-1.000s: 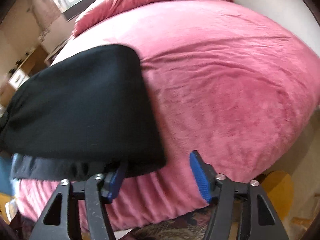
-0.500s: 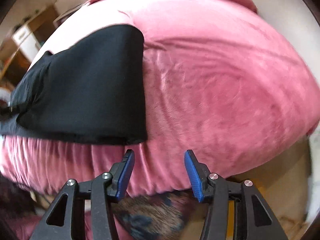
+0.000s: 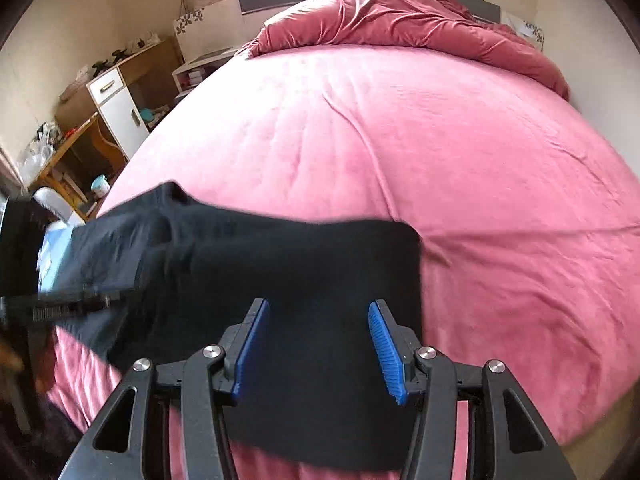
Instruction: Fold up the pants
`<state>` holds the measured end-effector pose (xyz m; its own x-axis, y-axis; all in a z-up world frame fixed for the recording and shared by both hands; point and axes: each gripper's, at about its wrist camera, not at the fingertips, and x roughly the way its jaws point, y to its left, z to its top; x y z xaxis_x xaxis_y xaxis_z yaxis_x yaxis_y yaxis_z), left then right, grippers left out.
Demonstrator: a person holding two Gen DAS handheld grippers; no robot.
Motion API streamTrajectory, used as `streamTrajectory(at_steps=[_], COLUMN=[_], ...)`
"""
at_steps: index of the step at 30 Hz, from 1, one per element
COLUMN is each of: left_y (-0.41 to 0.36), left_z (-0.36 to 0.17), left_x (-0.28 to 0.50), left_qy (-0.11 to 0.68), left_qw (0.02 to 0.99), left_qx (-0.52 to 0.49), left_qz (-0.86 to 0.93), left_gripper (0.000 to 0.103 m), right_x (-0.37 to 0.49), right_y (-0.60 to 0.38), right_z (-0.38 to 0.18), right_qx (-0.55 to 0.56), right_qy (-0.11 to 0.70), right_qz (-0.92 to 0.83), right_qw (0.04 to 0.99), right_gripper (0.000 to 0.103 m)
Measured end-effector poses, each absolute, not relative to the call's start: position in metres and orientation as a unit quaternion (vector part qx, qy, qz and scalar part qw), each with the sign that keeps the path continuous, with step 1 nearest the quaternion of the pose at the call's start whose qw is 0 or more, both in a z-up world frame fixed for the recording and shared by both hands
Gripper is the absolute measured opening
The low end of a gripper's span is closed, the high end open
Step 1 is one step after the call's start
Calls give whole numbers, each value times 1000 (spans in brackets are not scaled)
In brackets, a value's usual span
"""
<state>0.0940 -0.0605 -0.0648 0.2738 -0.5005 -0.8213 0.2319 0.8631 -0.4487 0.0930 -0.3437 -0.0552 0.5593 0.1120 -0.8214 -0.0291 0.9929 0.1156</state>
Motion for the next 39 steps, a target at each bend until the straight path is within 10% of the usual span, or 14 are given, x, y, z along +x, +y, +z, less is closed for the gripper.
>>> streamTrajectory(at_steps=[39], left_y=[1], left_z=[-36], left_x=[18], left_qy=[513], left_qw=[845], left_qx=[-96], left_qz=[-120], left_gripper=[37], right_x=[78], right_y=[-253], right_z=[-67], right_qx=[26], right_qy=[464], right_qz=[48], right_qw=[884], right_gripper=[74])
